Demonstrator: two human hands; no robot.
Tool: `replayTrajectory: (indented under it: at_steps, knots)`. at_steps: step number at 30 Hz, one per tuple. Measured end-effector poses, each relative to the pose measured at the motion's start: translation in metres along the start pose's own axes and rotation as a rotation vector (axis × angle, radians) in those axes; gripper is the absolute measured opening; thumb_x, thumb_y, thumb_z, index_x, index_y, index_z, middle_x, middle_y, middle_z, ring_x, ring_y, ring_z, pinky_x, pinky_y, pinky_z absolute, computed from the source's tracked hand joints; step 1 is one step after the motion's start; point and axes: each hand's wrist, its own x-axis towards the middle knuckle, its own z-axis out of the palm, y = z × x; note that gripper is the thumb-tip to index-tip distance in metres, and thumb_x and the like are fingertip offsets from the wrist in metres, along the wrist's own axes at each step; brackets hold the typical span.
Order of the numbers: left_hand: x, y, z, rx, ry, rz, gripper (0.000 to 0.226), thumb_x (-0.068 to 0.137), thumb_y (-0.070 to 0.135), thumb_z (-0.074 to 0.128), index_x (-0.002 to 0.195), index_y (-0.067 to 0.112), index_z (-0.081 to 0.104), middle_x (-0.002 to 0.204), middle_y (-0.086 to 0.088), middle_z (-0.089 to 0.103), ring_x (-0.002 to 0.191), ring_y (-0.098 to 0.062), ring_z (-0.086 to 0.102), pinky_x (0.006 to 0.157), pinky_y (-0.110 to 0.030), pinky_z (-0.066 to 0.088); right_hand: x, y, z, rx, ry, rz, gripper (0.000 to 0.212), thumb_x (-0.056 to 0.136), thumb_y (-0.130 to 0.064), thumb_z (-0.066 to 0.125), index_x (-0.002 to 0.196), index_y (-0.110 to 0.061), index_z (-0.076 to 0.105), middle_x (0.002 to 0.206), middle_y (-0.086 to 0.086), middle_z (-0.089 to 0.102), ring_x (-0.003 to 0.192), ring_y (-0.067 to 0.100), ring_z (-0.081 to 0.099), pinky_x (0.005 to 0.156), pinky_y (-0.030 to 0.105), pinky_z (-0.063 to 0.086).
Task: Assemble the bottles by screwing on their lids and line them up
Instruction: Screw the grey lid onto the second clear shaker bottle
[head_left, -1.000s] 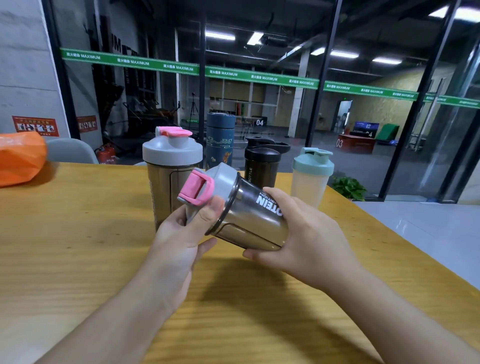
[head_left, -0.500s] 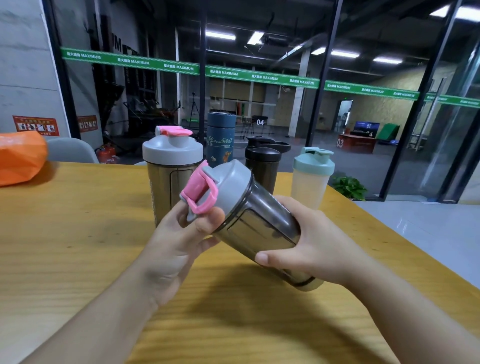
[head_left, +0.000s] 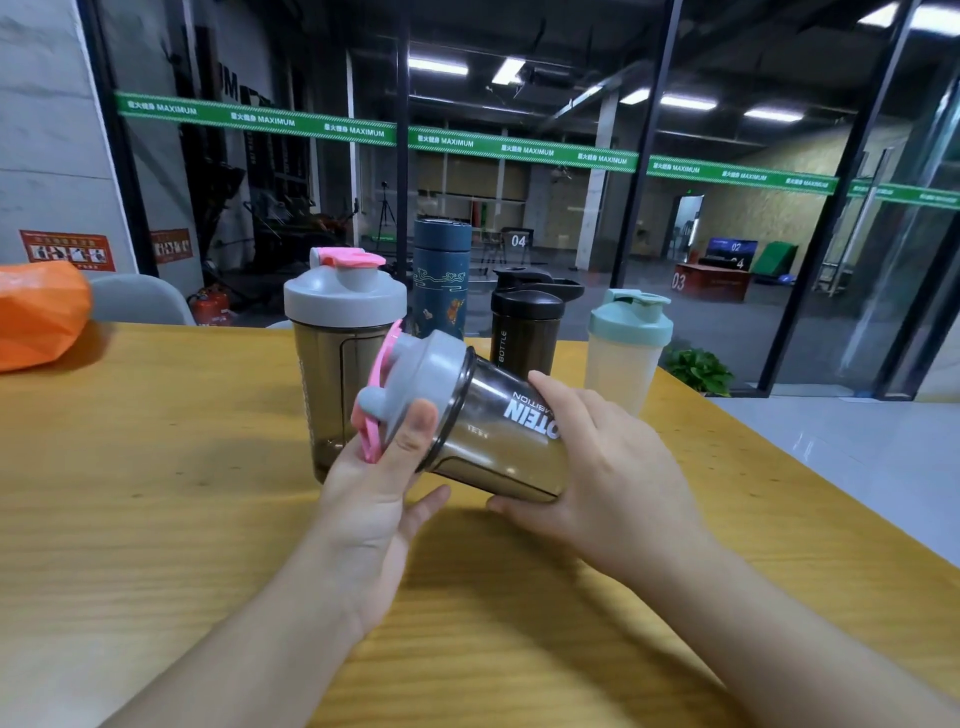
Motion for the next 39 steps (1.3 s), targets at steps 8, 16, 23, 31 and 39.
replayTrajectory:
  at_steps: [8, 16, 23, 31, 39]
  knots:
    - [-0.001, 0.005, 0.0, 0.074, 0.014, 0.018, 0.06, 0.045, 0.045, 0.088, 0.097, 0.022, 0.068, 0.092, 0.006, 0.075, 0.09, -0.008, 0.068, 0.098, -0.043, 0.046, -0.001, 0.003, -0.005, 0.071, -0.143, 0.073, 0.097, 0.056, -0.065, 0.075, 0.136, -0.022, 0.043, 0.111, -0.006, 0.063, 0.096, 0.019, 0.062, 0.069, 0.023, 0.039]
    - [0.003, 0.008, -0.008, 0.169, -0.129, 0.115, 0.099, 0.023, 0.057, 0.091, 0.11, 0.017, 0.066, 0.101, -0.004, 0.075, 0.096, -0.017, 0.07, 0.093, -0.043, 0.049, 0.002, 0.007, -0.016, 0.528, -0.365, 0.232, 0.075, 0.054, -0.063, 0.073, 0.12, -0.053, 0.039, 0.103, -0.024, 0.06, 0.096, -0.004, 0.057, 0.079, 0.029, 0.053]
    - [0.004, 0.021, -0.016, 0.187, -0.37, 0.138, 0.087, 0.046, 0.047, 0.092, 0.123, 0.018, 0.063, 0.117, -0.018, 0.066, 0.103, -0.029, 0.065, 0.095, -0.045, 0.05, 0.006, 0.01, -0.025, 0.835, -0.506, 0.258, 0.066, 0.054, -0.059, 0.074, 0.115, -0.048, 0.051, 0.105, -0.028, 0.062, 0.099, -0.006, 0.06, 0.081, 0.013, 0.049]
    - [0.001, 0.024, -0.015, 0.115, -0.52, 0.129, 0.091, 0.062, 0.042, 0.084, 0.142, 0.024, 0.043, 0.137, -0.021, 0.052, 0.128, -0.045, 0.046, 0.106, -0.063, 0.034, 0.006, 0.009, -0.026, 0.963, -0.582, 0.248, 0.065, 0.06, -0.054, 0.071, 0.121, -0.038, 0.054, 0.112, -0.015, 0.065, 0.105, 0.003, 0.062, 0.088, 0.027, 0.05]
    - [-0.003, 0.014, 0.0, 0.04, -0.278, 0.173, 0.1, 0.048, 0.056, 0.087, 0.133, 0.016, 0.054, 0.13, -0.014, 0.062, 0.124, -0.033, 0.055, 0.103, -0.056, 0.042, -0.001, -0.015, -0.018, 0.649, -0.258, 0.285, 0.075, 0.057, -0.056, 0.078, 0.121, -0.052, 0.039, 0.108, -0.027, 0.059, 0.094, -0.006, 0.058, 0.076, 0.022, 0.05]
